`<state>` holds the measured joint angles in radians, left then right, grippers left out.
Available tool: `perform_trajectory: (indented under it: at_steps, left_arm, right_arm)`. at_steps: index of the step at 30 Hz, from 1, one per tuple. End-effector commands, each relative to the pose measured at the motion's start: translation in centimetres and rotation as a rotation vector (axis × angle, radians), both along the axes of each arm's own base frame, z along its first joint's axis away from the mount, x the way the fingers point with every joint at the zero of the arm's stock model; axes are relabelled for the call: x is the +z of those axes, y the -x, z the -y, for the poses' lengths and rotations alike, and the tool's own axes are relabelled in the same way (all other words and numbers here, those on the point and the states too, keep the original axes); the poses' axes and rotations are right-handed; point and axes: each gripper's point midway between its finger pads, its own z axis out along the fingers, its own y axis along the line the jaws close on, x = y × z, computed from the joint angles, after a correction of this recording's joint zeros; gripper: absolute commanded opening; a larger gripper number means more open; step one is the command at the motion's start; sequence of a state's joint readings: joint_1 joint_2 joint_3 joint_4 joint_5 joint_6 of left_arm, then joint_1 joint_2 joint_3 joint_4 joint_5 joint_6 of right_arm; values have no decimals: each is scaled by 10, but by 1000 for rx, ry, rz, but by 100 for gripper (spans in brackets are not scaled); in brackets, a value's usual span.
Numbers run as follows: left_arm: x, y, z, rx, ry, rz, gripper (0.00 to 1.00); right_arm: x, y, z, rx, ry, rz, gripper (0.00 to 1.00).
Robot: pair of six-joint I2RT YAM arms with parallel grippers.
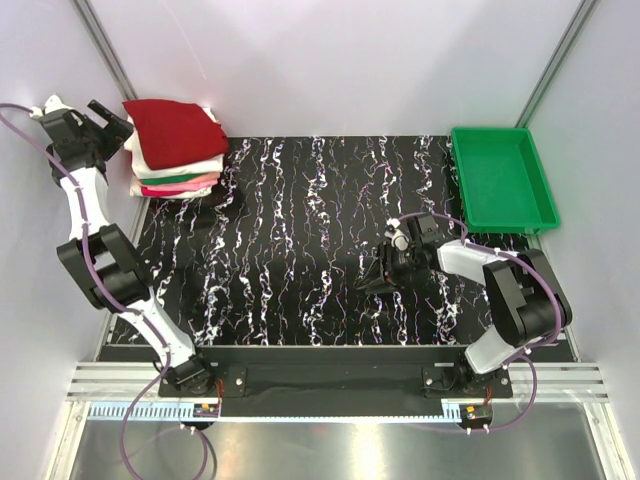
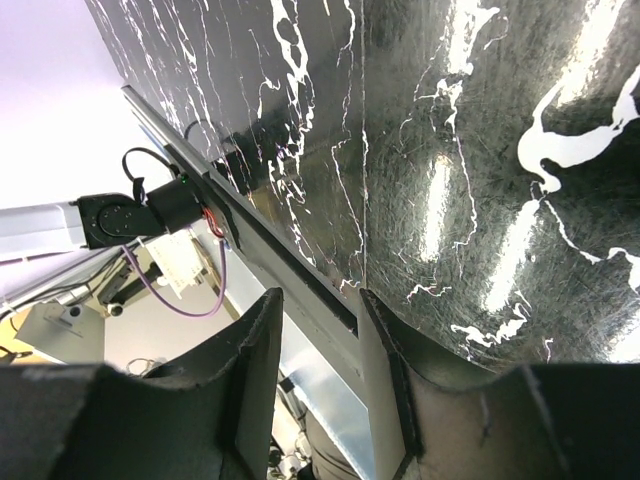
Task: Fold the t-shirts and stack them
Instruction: Neatly place the folded tshirt to the corner
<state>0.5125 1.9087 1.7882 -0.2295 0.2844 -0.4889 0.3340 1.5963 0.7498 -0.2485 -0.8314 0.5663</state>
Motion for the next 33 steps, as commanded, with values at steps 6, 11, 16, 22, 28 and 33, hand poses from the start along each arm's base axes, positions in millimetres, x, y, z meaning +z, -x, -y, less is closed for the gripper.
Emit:
perform_trajectory:
  at_steps: [6, 11, 16, 22, 28, 33]
  left_arm:
    - [-26, 3, 14, -73, 186, -18, 82]
    - [-44, 0, 20, -101, 207, -59, 78]
    - [-64, -7, 31, -125, 246, -91, 73]
    - [-77, -18, 41, -134, 230, -123, 72]
    - [-88, -18, 49, -126, 244, -149, 59]
    - [-77, -21, 47, -121, 240, -119, 28]
  right_arm:
    - [12, -2, -7, 5, -50, 48, 42]
    - [12, 0, -6, 1, -56, 56, 42]
    - [6, 2, -6, -3, -56, 45, 43]
    - [0, 7, -4, 0, -55, 32, 42]
    - [-5, 9, -3, 11, -46, 25, 42]
    - [-9, 10, -3, 14, -43, 15, 42]
